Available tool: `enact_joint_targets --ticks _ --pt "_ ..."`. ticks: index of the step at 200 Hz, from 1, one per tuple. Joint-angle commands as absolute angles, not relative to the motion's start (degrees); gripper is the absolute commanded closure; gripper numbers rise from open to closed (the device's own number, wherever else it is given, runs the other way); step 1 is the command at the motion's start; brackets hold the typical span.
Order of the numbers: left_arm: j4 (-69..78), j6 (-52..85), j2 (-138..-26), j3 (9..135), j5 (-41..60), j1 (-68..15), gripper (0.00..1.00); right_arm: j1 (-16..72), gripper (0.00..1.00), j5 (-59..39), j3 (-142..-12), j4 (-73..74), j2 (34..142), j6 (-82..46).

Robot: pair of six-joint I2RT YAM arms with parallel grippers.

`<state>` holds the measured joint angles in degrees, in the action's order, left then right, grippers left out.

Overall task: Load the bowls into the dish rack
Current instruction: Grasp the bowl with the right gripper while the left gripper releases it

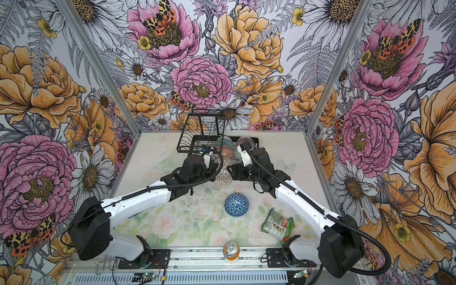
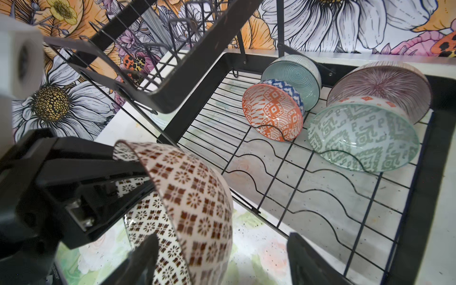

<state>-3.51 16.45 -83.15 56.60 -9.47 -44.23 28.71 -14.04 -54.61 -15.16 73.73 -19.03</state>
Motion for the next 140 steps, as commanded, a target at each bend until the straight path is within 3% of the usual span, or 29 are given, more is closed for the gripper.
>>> enact_joint_targets --ticks 1,28,61,107,140 --pt "2.27 16.54 -82.88 59.43 -9.15 -44.21 1.0 29.09 0.32 -14.59 -57.54 -13.4 75.2 -19.94" --pt "3.06 16.67 -82.88 59.07 -8.53 -44.37 1.0 29.27 0.49 -14.94 -58.09 -12.98 76.42 -20.44" --pt "3.84 16.72 -83.14 58.63 -7.02 -44.55 1.0 29.44 0.6 -14.97 -58.1 -12.57 76.64 -20.69" --pt "4.33 16.74 -83.76 58.53 -5.26 -45.03 1.0 29.53 0.87 -15.12 -58.45 -12.26 77.26 -20.73" --pt "4.07 16.35 -83.61 58.53 -5.17 -45.35 1.0 29.62 1.0 -14.8 -58.62 -12.24 77.22 -20.57"
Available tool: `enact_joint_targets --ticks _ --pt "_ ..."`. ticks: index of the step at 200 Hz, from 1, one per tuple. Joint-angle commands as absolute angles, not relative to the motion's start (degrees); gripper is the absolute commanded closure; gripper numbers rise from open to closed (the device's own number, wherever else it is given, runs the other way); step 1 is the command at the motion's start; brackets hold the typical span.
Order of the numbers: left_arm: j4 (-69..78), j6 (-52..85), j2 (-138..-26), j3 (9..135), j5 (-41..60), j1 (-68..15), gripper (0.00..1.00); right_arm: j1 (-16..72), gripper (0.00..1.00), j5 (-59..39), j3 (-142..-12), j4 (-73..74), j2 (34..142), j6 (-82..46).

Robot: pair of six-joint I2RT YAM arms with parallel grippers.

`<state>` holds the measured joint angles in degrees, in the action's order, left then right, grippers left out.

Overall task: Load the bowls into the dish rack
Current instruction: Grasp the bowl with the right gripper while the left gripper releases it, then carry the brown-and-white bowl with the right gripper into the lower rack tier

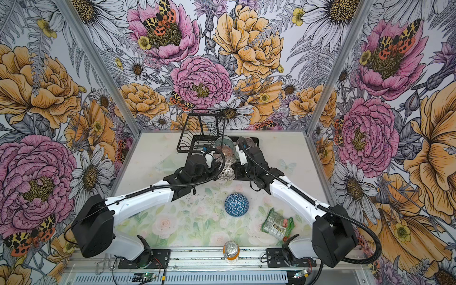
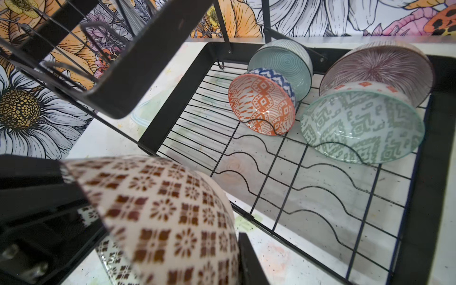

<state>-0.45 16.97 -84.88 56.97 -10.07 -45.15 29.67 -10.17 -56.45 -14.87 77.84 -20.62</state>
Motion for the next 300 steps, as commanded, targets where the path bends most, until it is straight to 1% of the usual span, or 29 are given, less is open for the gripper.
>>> enact_joint_targets --ticks 1,58,67,74,95,104,119,136,140,161,203,220,233,256,285,300 --pt "4.05 16.31 -83.59 58.49 -5.18 -45.35 1.0 29.62 1.0 -14.78 -58.62 -12.23 77.19 -20.57" --pt "-0.66 14.09 -82.41 58.72 -4.1 -45.12 1.0 29.62 1.0 -13.2 -58.1 -12.39 76.61 -19.34" --pt "-2.1 12.79 -81.96 58.71 -3.79 -45.06 0.92 29.65 1.0 -12.96 -58.06 -12.24 76.37 -19.16" --pt "-3.5 12.03 -81.47 58.71 -3.82 -45.0 0.83 29.64 1.0 -12.76 -58.03 -12.31 76.22 -18.93" --pt "-7.19 10.4 -79.47 58.28 -3.43 -44.39 0.5 29.64 1.0 -11.9 -57.92 -12.3 75.68 -17.89" --pt "-8.58 9.73 -78.41 57.95 -3.27 -44.08 0.4 29.62 1.0 -11.07 -57.92 -12.31 75.56 -17.3" --pt "-10.44 8.74 -76.57 57.17 -3.02 -43.63 0.31 29.62 1.0 -10.0 -58.15 -12.38 75.5 -16.15" --pt "-12.48 8.11 -74.97 56.31 -3.03 -43.07 0.26 29.53 1.0 -8.2 -58.31 -12.33 75.58 -14.62" --pt "-12.99 8.01 -74.62 56.14 -3.07 -42.92 0.23 29.49 1.0 -7.76 -58.47 -12.31 75.71 -14.11" --pt "-14.9 7.98 -72.75 55.07 -3.67 -42.39 0.15 29.27 1.0 -5.76 -58.77 -12.3 75.83 -12.1" --pt "-16.95 8.24 -69.55 53.24 -3.84 -40.72 0.04 29.11 1.0 1.15 -59.09 -11.75 75.81 -6.77" --pt "-17.25 8.34 -68.93 52.58 -3.52 -40.13 0.01 29.22 1.0 6.16 -58.1 -9.48 75.33 -3.4" --pt "-17.31 8.44 -68.86 52.28 -3.21 -39.75 0.01 29.18 1.0 9.37 -56.57 -6.4 74.61 -0.5" --pt "-17.49 8.52 -69.04 52.14 -2.81 -39.3 0.01 29.25 1.0 12.05 -51.91 2.73 72.29 4.68" --pt "-17.66 8.72 -69.21 52.16 -2.37 -38.78 0.01 30.35 1.0 12.6 -40.87 24.06 69.58 19.16" --pt "-17.71 8.77 -69.4 52.12 -2.29 -38.67 0.01 30.89 1.0 12.75 -37.59 31.78 69.77 26.01"
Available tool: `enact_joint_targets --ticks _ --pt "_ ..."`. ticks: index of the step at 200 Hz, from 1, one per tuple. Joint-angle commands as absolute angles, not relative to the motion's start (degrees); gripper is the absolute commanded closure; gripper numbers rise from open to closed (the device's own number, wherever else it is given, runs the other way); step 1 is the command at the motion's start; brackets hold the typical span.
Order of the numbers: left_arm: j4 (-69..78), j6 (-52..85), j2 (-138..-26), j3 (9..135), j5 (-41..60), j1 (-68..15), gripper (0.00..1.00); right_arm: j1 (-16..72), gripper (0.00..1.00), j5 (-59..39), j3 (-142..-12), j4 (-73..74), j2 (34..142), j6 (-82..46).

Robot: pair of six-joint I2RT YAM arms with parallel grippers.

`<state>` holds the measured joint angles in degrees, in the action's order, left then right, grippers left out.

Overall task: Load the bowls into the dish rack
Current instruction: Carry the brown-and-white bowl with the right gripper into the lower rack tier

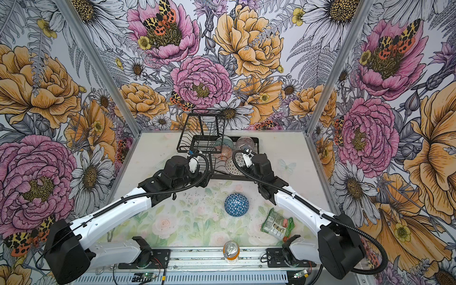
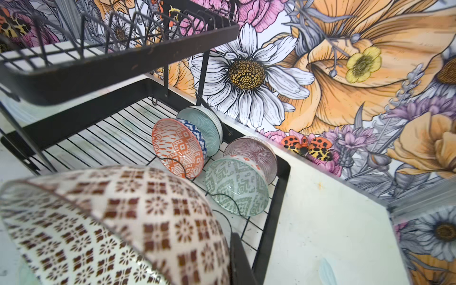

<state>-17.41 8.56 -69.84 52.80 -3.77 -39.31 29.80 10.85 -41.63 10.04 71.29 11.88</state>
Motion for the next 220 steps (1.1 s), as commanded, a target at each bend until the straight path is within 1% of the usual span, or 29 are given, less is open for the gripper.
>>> enact_joint_targets --ticks 1,47,77,114,153,192,220 --pt "-17.69 8.78 -69.41 52.12 -2.29 -38.63 0.01 30.91 1.0 12.84 -37.38 32.15 69.78 26.41" --pt "-17.01 9.49 -70.14 52.04 -0.47 -38.08 0.01 33.46 1.0 17.74 -33.92 45.35 73.34 42.38" --pt "-16.39 9.88 -70.35 52.31 0.22 -37.97 0.01 34.62 1.0 20.22 -33.8 51.44 78.57 52.04" --pt "-16.66 9.84 -70.52 52.66 0.44 -37.96 0.01 35.66 1.0 22.62 -34.91 58.51 85.87 60.57" --pt "-16.71 9.87 -69.53 52.21 0.1 -37.86 0.01 35.68 1.0 22.87 -37.13 63.89 92.65 64.93" --pt "-16.43 9.71 -69.66 51.85 0.11 -37.71 0.01 35.68 1.0 22.41 -40.3 66.05 98.72 66.29" --pt "-16.22 9.93 -69.79 51.35 0.37 -37.62 0.01 35.68 1.0 22.52 -42.87 70.12 103.28 66.88"
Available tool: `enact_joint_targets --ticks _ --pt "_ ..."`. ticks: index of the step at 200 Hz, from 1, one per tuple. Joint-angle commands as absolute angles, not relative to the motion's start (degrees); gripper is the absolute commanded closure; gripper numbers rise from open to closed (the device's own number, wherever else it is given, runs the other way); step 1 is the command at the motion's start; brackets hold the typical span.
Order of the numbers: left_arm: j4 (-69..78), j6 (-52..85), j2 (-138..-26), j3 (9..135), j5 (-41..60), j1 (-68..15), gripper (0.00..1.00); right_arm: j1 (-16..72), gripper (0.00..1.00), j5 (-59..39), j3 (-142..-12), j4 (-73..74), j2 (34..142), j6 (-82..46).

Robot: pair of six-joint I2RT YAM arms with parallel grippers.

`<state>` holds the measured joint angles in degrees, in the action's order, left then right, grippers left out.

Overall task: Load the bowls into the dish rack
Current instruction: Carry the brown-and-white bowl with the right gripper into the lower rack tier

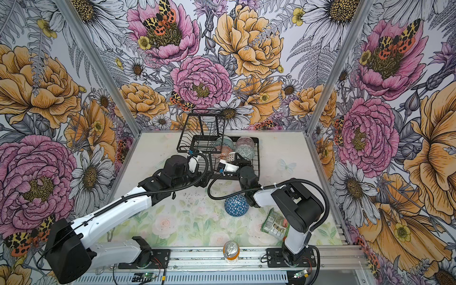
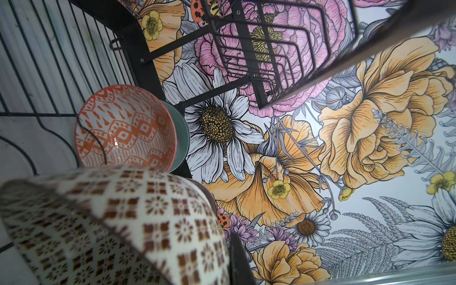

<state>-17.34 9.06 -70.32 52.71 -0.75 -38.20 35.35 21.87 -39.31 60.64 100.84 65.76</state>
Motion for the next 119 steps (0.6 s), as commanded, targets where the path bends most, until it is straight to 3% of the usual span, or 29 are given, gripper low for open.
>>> enact_joint_targets --ticks 1,119 --pt "-16.19 9.93 -69.74 51.34 0.41 -37.62 0.01 35.68 1.0 22.55 -43.01 70.22 103.45 66.84" --pt "-15.49 10.15 -68.58 49.68 0.65 -37.35 0.01 33.75 1.0 20.53 -52.83 70.92 115.25 61.49"
